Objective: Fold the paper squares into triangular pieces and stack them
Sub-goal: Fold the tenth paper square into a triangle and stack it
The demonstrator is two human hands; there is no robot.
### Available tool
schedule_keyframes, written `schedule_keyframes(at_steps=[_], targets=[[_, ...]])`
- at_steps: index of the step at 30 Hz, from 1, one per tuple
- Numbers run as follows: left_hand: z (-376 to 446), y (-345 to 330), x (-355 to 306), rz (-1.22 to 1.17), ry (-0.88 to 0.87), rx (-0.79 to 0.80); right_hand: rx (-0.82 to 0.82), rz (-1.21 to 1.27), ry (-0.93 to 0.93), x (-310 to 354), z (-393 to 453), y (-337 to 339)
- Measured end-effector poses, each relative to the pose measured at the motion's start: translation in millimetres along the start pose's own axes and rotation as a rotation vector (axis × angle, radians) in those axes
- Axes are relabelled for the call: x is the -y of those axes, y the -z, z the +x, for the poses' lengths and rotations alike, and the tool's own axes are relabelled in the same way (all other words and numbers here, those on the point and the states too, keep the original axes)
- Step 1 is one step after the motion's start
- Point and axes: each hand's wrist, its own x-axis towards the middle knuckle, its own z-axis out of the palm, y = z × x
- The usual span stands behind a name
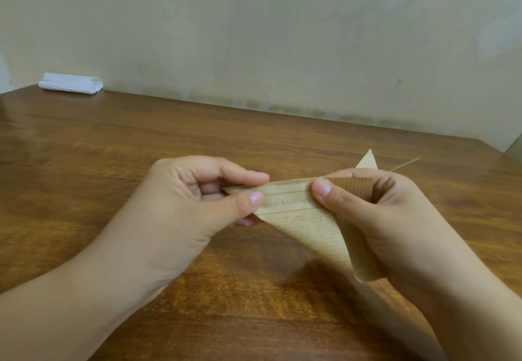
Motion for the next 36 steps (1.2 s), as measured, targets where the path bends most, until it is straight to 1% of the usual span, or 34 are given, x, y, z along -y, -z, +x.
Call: schedule_keyframes(at_steps=[4,8,11,19,22,29,33,36], targets=[[-0.5,-0.1,1.2,-0.002,-0.005,-0.003,-0.007,-0.009,0.007,-0.3,0.4,-0.2],[-1.4,-5.8,-1.5,-0.100,-0.037,-0.038,0.000,0.016,0.001,1.2,-0.6,-1.1],[-2.3,-8.5,-2.7,-0.110,-0.040,-0.042,0.000,0.037,-0.005,2.1,-0.6,-2.2],[-4.5,-3.8,-3.4,-0.096,0.096,-0.067,-0.031,0.030,0.004,-0.1,2.6,-0.7],[-4.5,-2.9,-4.3,-0.111,0.115,-0.061,-0.051,0.015,0.008,-2.4,3.9,0.3],[-4.1,1.5,-6.3,-0.169,0.139,0.014,-0.072,0.023,0.039,-3.6,5.5,2.4],[-4.2,2.6,-6.4,-0.188,0.146,-0.005,-0.064,-0.007,0.102,-6.5,6.0,2.6],[-4.7,2.1,-6.8,-0.188,0.160,-0.013,-0.060,0.006,0.104,-7.7,6.7,3.9]])
